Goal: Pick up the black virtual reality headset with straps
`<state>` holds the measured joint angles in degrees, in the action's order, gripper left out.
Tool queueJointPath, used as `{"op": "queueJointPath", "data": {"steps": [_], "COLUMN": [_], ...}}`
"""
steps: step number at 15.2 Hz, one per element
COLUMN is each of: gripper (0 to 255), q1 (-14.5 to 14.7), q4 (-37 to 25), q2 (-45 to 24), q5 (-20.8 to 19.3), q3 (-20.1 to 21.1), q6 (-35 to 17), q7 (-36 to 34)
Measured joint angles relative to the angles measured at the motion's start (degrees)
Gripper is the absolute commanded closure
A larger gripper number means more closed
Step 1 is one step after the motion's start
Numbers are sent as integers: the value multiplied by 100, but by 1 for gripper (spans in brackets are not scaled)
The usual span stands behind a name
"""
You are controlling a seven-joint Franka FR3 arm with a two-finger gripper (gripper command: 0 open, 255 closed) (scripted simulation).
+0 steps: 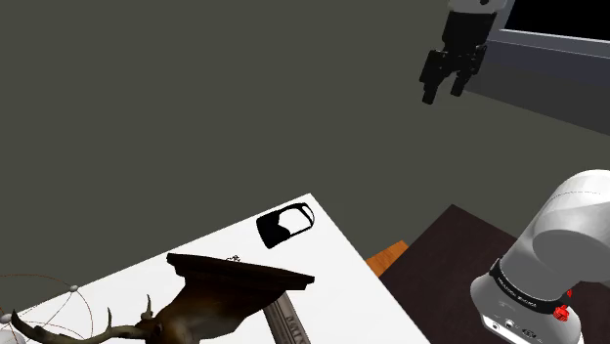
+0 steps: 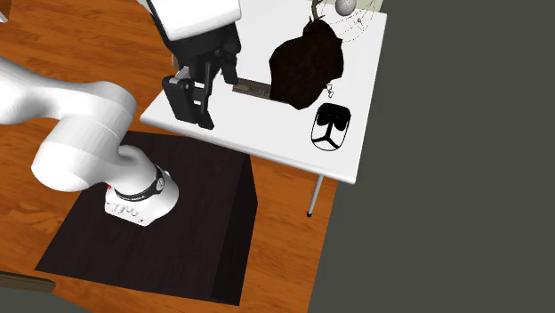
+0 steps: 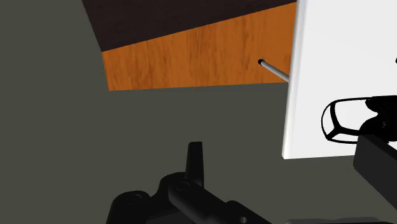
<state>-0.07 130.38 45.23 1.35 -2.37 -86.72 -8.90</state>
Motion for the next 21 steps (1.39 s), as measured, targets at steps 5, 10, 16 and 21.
{"op": "queueJointPath", "data": {"steps": [5, 10, 16, 21], "gripper": [0, 0, 0, 0], "q1": [89, 269, 459, 565], "q4": [452, 947, 1361, 1413], "q2": [2, -232, -863, -1548], "q5": [152, 417, 655, 727], "q3": [241, 697, 1269, 1779], "q6": [-563, -1505, -2813, -3771], "q7": [-207, -593, -1035, -1477]}}
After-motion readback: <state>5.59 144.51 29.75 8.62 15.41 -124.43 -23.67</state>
